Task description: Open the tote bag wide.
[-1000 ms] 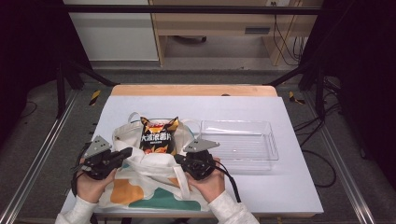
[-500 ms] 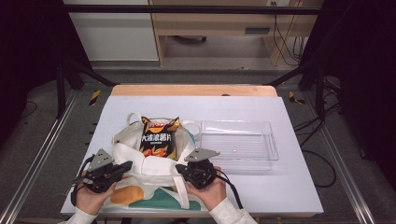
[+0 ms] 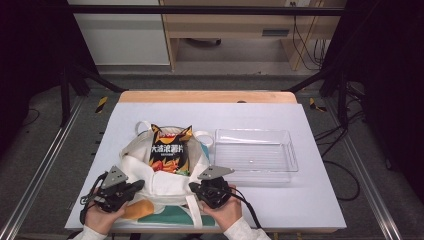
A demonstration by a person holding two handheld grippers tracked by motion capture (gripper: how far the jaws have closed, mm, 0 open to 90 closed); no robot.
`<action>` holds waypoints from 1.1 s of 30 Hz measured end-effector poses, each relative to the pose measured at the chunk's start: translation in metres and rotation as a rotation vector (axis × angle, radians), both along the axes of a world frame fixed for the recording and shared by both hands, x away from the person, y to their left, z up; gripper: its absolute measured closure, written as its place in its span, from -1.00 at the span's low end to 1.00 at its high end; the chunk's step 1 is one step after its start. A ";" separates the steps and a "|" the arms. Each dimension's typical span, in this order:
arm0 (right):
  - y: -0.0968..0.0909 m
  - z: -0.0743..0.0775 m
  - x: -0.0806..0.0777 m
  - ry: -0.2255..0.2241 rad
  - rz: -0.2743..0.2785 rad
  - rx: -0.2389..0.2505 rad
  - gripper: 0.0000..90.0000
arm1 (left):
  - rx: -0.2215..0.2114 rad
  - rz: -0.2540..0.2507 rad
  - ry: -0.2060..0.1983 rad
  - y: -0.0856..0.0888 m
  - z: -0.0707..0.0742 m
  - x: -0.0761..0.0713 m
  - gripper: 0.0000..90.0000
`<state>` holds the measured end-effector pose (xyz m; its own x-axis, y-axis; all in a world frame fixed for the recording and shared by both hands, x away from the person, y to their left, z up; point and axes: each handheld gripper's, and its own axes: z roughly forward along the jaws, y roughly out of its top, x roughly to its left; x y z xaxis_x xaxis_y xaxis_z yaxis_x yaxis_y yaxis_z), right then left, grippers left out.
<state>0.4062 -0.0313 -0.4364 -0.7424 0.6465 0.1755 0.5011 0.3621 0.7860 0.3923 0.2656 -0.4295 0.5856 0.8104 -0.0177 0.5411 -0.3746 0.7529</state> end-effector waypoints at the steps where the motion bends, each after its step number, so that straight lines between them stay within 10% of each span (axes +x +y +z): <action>1: 0.001 -0.004 -0.001 0.004 -0.001 -0.006 1.00 | 0.002 -0.004 0.006 0.000 -0.001 -0.001 0.99; 33: 0.008 -0.039 -0.006 0.020 0.003 -0.061 1.00 | 0.080 -0.008 0.098 -0.008 -0.018 0.000 0.99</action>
